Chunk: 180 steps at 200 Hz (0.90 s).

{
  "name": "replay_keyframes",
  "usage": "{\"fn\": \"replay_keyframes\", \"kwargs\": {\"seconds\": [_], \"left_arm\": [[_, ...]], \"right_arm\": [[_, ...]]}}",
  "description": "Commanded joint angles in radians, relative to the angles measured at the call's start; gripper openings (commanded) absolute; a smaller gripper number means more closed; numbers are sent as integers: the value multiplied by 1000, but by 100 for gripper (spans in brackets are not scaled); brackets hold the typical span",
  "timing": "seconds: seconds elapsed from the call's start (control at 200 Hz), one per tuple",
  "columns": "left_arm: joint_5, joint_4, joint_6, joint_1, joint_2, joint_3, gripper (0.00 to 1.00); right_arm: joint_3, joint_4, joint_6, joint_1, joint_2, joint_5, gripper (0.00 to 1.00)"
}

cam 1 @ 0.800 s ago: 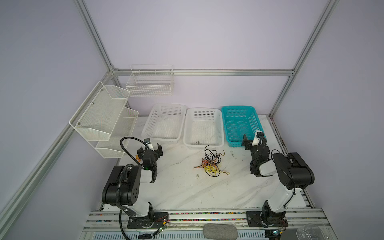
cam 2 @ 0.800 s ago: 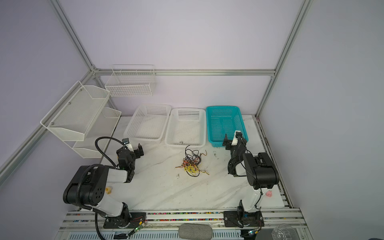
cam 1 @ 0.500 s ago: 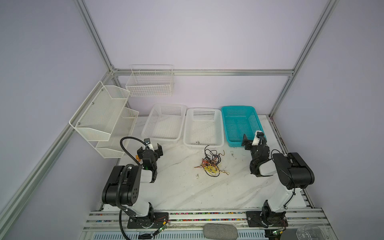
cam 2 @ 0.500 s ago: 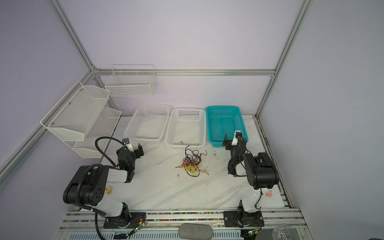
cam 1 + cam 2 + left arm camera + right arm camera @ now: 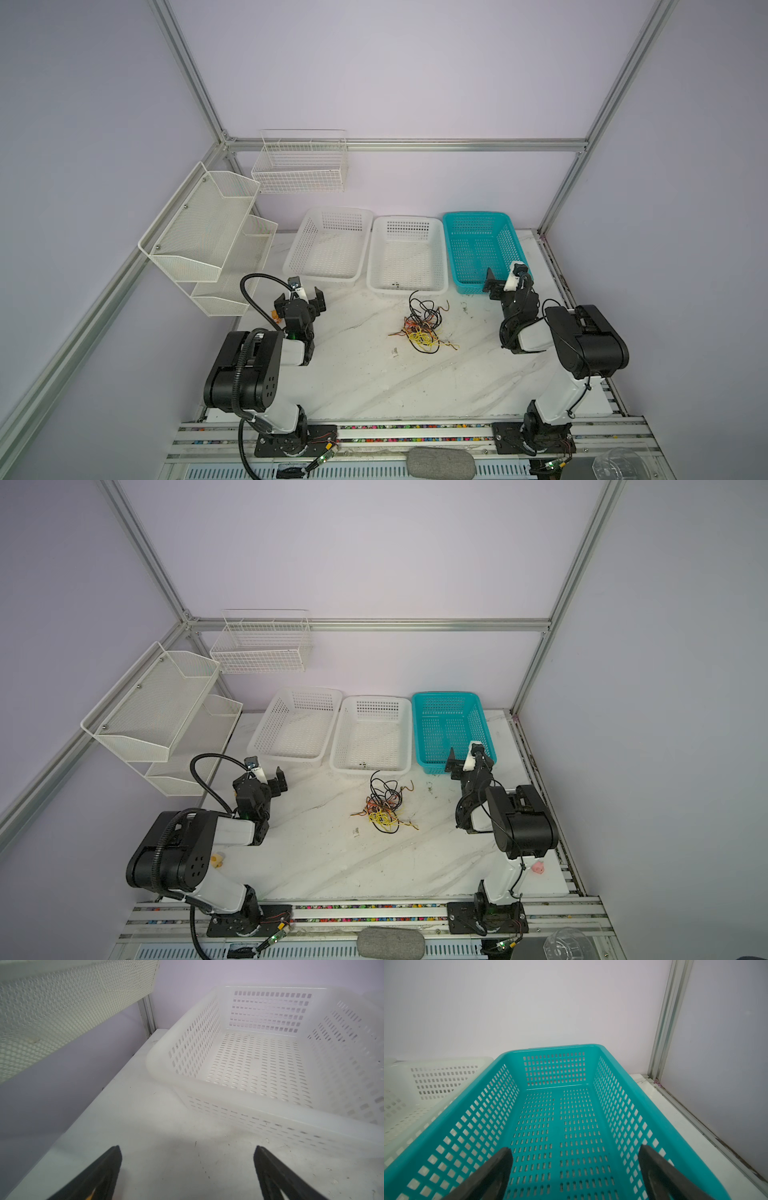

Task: Untangle the cables

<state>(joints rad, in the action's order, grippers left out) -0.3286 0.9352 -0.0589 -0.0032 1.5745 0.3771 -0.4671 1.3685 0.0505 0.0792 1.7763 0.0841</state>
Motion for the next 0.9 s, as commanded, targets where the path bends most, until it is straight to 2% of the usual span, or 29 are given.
{"fn": "replay_keyframes", "kwargs": {"seconds": [0.0, 0.125, 0.18, 0.225, 0.43, 0.545, 0.66, 0.695, 0.735, 0.805, 0.835, 0.895], "left_arm": [[-6, 60, 8, -4, -2, -20, 100], [-7, 60, 9, -4, -2, -21, 100], [-6, 59, 8, -4, -2, -20, 100], [-7, 60, 8, -4, -1, -20, 100], [-7, 59, 8, -5, -2, -21, 100], [-6, 59, 8, -4, -2, -20, 100], [-7, 58, 8, -3, -1, -21, 100], [-8, 58, 9, -4, -1, -18, 100], [2, 53, 17, -4, 2, -15, 100], [4, 48, 13, -4, -1, -14, 100], [2, 51, 13, -4, 0, -15, 100], [-4, 54, 17, -5, -8, -16, 100]], "right_arm": [[0, -38, 18, 2, 6, -7, 97], [3, -34, 19, 2, 1, 8, 97], [29, 4, 35, 9, -21, -23, 97], [51, -13, 47, 13, -80, -33, 97], [78, -164, -11, 45, -341, 73, 98], [80, -238, -45, 81, -517, 0, 97], [56, -349, -116, 106, -703, -141, 97], [58, -342, -163, 113, -744, -187, 97], [72, -291, -290, 130, -776, -189, 97], [84, -316, -647, 139, -817, -146, 97], [89, -332, -756, 140, -824, -163, 97], [110, -278, -784, 140, -820, -230, 97]]}}
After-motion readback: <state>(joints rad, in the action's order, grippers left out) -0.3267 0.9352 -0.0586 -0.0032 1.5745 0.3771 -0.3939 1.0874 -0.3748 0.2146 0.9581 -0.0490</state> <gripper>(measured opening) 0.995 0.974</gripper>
